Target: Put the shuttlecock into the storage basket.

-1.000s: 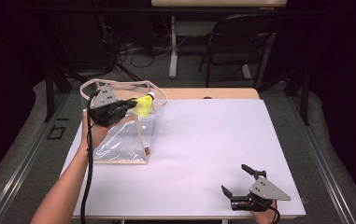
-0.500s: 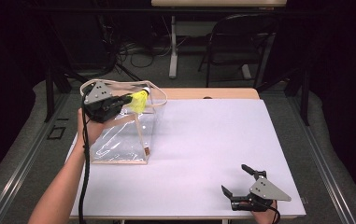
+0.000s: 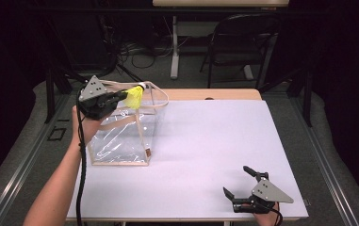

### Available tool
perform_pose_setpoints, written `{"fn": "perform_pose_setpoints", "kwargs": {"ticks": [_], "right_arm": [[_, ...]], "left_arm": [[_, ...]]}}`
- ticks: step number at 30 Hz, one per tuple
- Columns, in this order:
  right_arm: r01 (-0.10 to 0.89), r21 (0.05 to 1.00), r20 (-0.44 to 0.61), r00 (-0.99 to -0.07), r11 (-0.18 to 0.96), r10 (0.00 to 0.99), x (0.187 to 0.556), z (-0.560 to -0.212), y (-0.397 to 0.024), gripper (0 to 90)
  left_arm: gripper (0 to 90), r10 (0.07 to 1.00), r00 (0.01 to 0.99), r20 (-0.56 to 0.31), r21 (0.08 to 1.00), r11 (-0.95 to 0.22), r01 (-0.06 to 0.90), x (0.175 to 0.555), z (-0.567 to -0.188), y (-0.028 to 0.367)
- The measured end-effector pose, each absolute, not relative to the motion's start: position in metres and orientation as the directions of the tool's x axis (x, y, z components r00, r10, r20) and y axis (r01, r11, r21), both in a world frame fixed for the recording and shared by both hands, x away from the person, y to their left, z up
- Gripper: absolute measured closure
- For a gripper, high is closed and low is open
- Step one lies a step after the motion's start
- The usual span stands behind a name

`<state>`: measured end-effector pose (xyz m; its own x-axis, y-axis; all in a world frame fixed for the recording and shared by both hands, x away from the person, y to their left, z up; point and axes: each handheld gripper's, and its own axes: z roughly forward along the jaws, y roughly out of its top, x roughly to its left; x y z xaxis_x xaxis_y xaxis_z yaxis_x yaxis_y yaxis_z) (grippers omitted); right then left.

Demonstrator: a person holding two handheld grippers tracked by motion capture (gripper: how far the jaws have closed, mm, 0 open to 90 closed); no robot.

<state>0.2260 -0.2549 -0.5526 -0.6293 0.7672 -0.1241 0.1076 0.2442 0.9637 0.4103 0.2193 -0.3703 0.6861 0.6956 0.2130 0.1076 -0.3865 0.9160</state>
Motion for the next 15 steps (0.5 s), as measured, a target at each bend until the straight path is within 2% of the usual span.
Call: {"fn": "perform_pose_setpoints", "kwargs": {"ticks": [15], "right_arm": [[0.112, 0.962, -0.124, -0.630, 0.248, 0.767, 0.227, -0.553, -0.255, 2.0]], "left_arm": [[89.0, 0.754, 0.626, 0.198, 0.915, -0.371, 0.157, 0.420, -0.369, 0.233]]}}
